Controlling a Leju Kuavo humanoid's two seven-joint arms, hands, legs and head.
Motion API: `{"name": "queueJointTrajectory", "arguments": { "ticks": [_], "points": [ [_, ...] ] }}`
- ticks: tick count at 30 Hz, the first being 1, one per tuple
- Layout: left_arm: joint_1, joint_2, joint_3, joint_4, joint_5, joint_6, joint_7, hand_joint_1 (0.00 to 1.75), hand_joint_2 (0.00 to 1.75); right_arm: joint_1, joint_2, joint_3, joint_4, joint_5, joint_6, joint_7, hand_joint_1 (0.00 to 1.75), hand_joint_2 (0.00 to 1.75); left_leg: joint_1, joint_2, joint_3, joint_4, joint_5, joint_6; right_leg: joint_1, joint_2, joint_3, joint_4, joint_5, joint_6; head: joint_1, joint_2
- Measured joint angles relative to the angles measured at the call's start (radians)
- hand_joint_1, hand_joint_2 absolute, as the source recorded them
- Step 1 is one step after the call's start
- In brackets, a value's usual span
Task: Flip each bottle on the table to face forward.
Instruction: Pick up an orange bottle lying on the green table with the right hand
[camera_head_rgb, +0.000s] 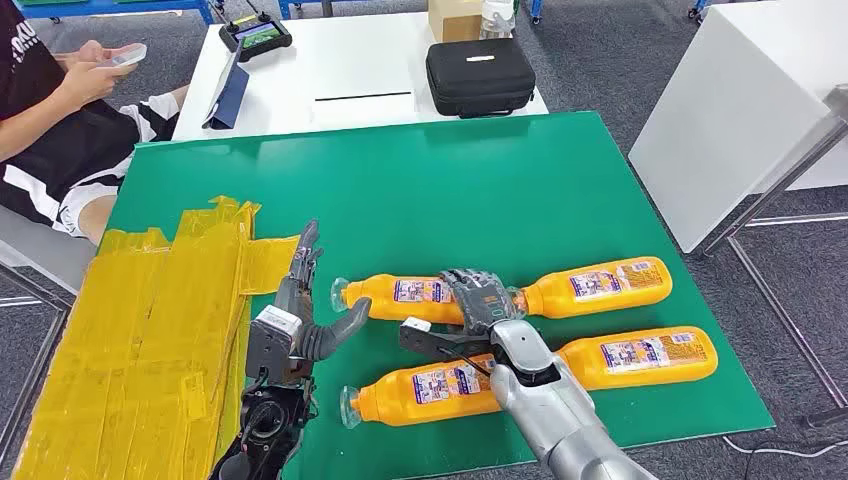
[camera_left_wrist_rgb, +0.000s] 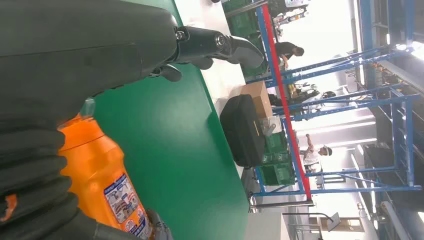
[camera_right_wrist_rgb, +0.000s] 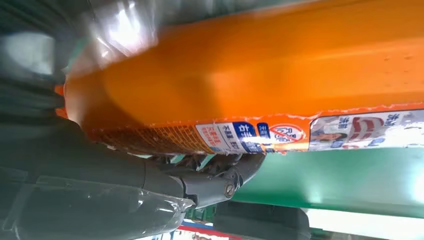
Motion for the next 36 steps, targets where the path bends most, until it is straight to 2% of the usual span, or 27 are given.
{"name": "queueJointTrajectory", "arguments": {
  "ticks": [4, 10, 19, 22, 25, 27, 31, 33, 36],
  "points": [
    [0.0, 0.0, -0.002, 0.003, 0.001, 0.001, -0.002, 0.0, 1.75, 0.008, 0.004, -0.018, -0.003, -0.038, -0.039, -0.021, 1.75, 1.75, 0.0, 0.0, 0.0, 0.0, 0.0, 0.0, 0.0, 0.0, 0.0, 0.0, 0.0, 0.0, 0.0, 0.0],
    [0.0, 0.0, -0.004, 0.003, 0.001, 0.006, -0.006, 0.0, 1.75, 0.046, 0.017, -0.082, -0.07, -0.169, -0.166, -0.117, 1.75, 1.75, 0.0, 0.0, 0.0, 0.0, 0.0, 0.0, 0.0, 0.0, 0.0, 0.0, 0.0, 0.0, 0.0, 0.0],
    [0.0, -0.001, -0.005, 0.003, 0.003, 0.004, -0.007, 0.0, 1.75, 0.07, 0.025, -0.119, -0.118, -0.214, -0.176, -0.151, 1.75, 1.75, 0.0, 0.0, 0.0, 0.0, 0.0, 0.0, 0.0, 0.0, 0.0, 0.0, 0.0, 0.0, 0.0, 0.0],
    [0.0, -0.002, -0.01, 0.002, 0.028, -0.03, -0.006, 0.0, 1.75, 0.091, 0.033, -0.15, -0.151, -0.4, -0.175, -0.275, 1.75, 1.75, 0.0, 0.0, -0.001, 0.0, 0.0, 0.0, 0.0, 0.0, 0.0, 0.0, 0.0, 0.0, 0.0, 0.0],
    [0.0, -0.002, -0.025, -0.011, 0.066, -0.086, -0.001, 0.0, 1.75, 0.128, 0.046, -0.203, -0.228, -0.71, -0.139, -0.432, 1.75, 1.75, 0.0, 0.0, -0.001, 0.0, 0.0, 0.0, 0.0, 0.0, 0.0, 0.0, 0.0, 0.0, 0.0, 0.0],
    [-0.002, -0.001, -0.036, -0.021, 0.088, -0.11, 0.011, 0.0, 1.75, 0.155, 0.053, -0.239, -0.287, -0.901, -0.093, -0.494, 1.75, 1.75, 0.0, 0.0, -0.001, 0.0, 0.0, 0.0, 0.0, 0.0, 0.0, 0.0, 0.0, 0.0, 0.0, 0.0],
    [-0.018, 0.01, -0.057, -0.051, 0.196, -0.216, 0.062, 0.0, 1.75, 0.199, 0.065, -0.28, -0.395, -1.177, -0.016, -0.545, 1.75, 1.75, 0.0, 0.0, -0.001, 0.0, -0.001, 0.0, 0.0, 0.0, -0.001, 0.0, 0.0, 0.0, 0.0, 0.0],
    [-0.025, 0.019, -0.072, -0.074, 0.243, -0.274, 0.079, 0.0, 1.75, 0.211, 0.068, -0.28, -0.428, -1.245, 0.004, -0.561, 1.75, 1.75, 0.0, 0.0, -0.001, 0.0, -0.001, 0.0, 0.0, 0.0, -0.001, 0.0, 0.0, 0.0, 0.0, 0.0],
    [-0.039, 0.03, -0.095, -0.104, 0.262, -0.303, 0.098, 0.0, 1.75, 0.222, 0.074, -0.264, -0.462, -1.294, 0.025, -0.577, 1.75, 1.75, 0.0, 0.0, -0.001, 0.0, 0.0, 0.0, 0.0, 0.0, -0.001, 0.0, 0.0, 0.0, 0.0, 0.0]
  ]
}}
